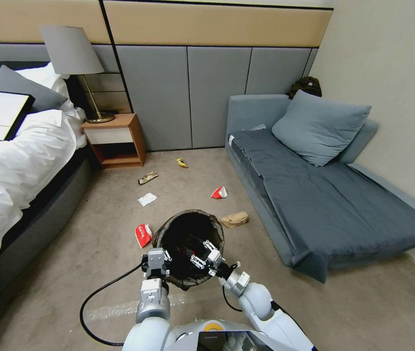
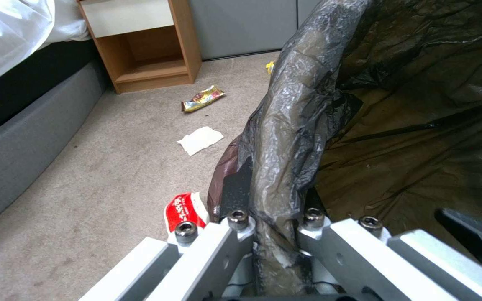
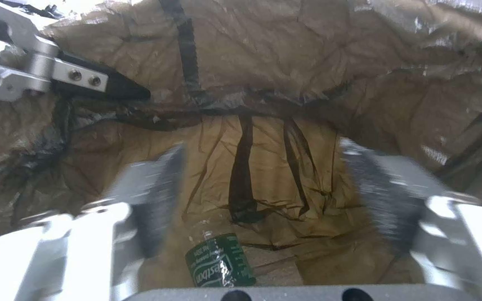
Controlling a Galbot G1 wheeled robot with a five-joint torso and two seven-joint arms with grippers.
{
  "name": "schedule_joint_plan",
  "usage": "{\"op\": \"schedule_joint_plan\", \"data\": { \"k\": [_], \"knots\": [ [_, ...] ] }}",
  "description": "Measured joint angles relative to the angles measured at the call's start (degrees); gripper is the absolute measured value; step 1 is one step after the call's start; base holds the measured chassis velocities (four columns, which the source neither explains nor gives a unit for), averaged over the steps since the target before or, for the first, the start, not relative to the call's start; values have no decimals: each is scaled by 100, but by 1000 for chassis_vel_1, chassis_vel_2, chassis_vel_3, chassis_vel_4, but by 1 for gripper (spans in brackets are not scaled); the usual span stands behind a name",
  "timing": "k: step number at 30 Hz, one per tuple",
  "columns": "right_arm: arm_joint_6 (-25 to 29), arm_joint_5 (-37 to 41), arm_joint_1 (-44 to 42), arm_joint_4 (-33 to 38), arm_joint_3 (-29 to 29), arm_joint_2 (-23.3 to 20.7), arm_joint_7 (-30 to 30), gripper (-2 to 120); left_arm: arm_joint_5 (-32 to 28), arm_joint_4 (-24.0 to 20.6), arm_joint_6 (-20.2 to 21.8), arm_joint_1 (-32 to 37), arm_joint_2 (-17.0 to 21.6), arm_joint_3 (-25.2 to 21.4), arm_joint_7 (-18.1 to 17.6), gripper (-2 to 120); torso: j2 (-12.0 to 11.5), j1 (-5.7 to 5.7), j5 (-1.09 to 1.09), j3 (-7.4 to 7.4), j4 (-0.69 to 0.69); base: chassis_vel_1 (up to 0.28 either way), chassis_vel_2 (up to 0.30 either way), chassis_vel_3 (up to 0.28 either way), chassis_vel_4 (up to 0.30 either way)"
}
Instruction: Pick up the trash bin, then pick up the garbage from the floor and place it into the trash bin.
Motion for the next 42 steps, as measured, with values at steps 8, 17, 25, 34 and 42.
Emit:
{"op": "schedule_joint_plan", "data": {
  "k": [8,17,25,34,42],
  "knots": [
    [43,-7,-99,189,204,91,0,100,-1,20,-13,-34,-8,0,0,0,0,0,0,0,1,0,0,0,0],
    [119,-125,-475,1121,556,188,822,100,-19,30,-26,-59,-11,-27,1,0,0,0,0,0,0,0,0,0,0],
    [284,-598,-1149,1937,968,594,2032,100,-112,26,-28,-80,11,-141,1,0,0,0,0,0,0,0,0,0,0],
    [727,-751,-1484,1952,1462,970,2066,100,-155,-81,-28,-46,25,-185,-7,0,0,0,0,0,0,0,0,0,0],
    [857,-665,-1493,1684,1603,984,1958,100,-160,-185,-28,-7,45,-221,-7,0,1,0,0,0,0,0,0,0,0]
  ]
}}
